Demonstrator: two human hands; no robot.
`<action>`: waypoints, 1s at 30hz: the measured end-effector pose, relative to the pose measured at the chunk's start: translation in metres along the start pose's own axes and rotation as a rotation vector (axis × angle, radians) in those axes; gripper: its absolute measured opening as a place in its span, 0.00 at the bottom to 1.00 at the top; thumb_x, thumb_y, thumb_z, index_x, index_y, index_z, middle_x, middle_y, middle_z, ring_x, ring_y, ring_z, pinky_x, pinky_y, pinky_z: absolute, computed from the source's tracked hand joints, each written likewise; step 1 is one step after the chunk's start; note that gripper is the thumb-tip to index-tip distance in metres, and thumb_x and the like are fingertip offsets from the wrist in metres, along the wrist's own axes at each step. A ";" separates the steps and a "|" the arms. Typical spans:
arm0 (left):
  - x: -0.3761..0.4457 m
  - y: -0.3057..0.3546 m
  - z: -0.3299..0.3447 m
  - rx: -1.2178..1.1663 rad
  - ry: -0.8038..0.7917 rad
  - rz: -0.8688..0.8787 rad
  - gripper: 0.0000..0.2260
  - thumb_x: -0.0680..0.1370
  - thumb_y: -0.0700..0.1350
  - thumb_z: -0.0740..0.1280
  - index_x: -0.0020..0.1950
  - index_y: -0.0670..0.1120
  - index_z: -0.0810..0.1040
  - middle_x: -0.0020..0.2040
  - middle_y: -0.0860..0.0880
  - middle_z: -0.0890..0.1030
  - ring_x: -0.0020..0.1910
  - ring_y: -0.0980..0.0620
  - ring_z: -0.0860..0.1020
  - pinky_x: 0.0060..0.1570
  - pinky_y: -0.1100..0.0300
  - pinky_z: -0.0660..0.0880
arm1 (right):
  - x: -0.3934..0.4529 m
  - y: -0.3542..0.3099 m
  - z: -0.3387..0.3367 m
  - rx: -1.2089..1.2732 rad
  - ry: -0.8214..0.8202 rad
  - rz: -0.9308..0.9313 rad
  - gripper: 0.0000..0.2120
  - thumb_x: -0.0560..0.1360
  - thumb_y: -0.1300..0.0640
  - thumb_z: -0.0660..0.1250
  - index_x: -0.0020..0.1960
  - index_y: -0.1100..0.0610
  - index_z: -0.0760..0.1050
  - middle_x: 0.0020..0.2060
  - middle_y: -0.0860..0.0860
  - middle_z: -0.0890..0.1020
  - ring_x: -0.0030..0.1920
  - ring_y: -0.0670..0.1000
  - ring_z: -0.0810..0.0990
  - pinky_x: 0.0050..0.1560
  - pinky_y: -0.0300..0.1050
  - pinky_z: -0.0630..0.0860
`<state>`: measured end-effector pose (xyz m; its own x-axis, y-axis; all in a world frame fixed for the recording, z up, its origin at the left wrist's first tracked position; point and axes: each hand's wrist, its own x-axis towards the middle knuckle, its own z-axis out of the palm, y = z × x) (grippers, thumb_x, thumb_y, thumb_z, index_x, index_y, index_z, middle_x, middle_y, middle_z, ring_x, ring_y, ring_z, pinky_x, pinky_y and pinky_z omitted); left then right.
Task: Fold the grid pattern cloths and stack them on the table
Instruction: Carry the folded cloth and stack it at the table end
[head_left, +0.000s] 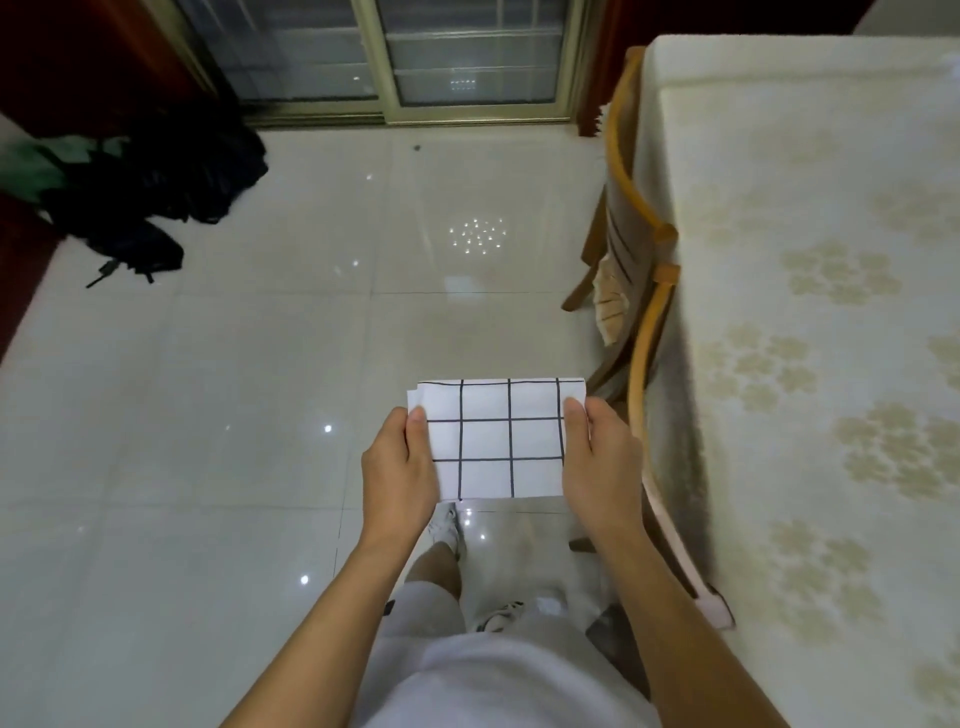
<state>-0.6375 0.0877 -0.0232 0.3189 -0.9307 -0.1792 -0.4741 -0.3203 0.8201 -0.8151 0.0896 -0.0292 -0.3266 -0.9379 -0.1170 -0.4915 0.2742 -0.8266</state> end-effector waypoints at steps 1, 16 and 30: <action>0.006 -0.005 -0.004 -0.003 0.010 -0.015 0.19 0.85 0.48 0.54 0.39 0.39 0.67 0.33 0.46 0.69 0.30 0.56 0.64 0.30 0.64 0.63 | 0.004 -0.003 0.007 0.000 -0.022 0.011 0.18 0.84 0.49 0.56 0.37 0.54 0.67 0.27 0.49 0.69 0.28 0.44 0.65 0.29 0.34 0.66; 0.230 -0.003 -0.028 -0.080 -0.062 -0.003 0.19 0.85 0.48 0.56 0.35 0.46 0.63 0.30 0.52 0.65 0.29 0.58 0.64 0.29 0.65 0.63 | 0.156 -0.088 0.129 -0.014 0.013 0.046 0.18 0.84 0.51 0.57 0.38 0.57 0.69 0.30 0.53 0.74 0.29 0.47 0.69 0.28 0.36 0.65; 0.447 0.027 -0.075 -0.100 -0.070 -0.050 0.19 0.85 0.49 0.56 0.34 0.46 0.60 0.29 0.53 0.62 0.28 0.56 0.60 0.28 0.63 0.60 | 0.315 -0.193 0.242 -0.004 -0.009 0.044 0.19 0.84 0.54 0.57 0.37 0.59 0.67 0.27 0.49 0.68 0.28 0.44 0.65 0.28 0.35 0.63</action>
<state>-0.4466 -0.3239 -0.0405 0.2804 -0.9253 -0.2555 -0.3739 -0.3504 0.8587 -0.6277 -0.3105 -0.0398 -0.3405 -0.9269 -0.1578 -0.4801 0.3157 -0.8184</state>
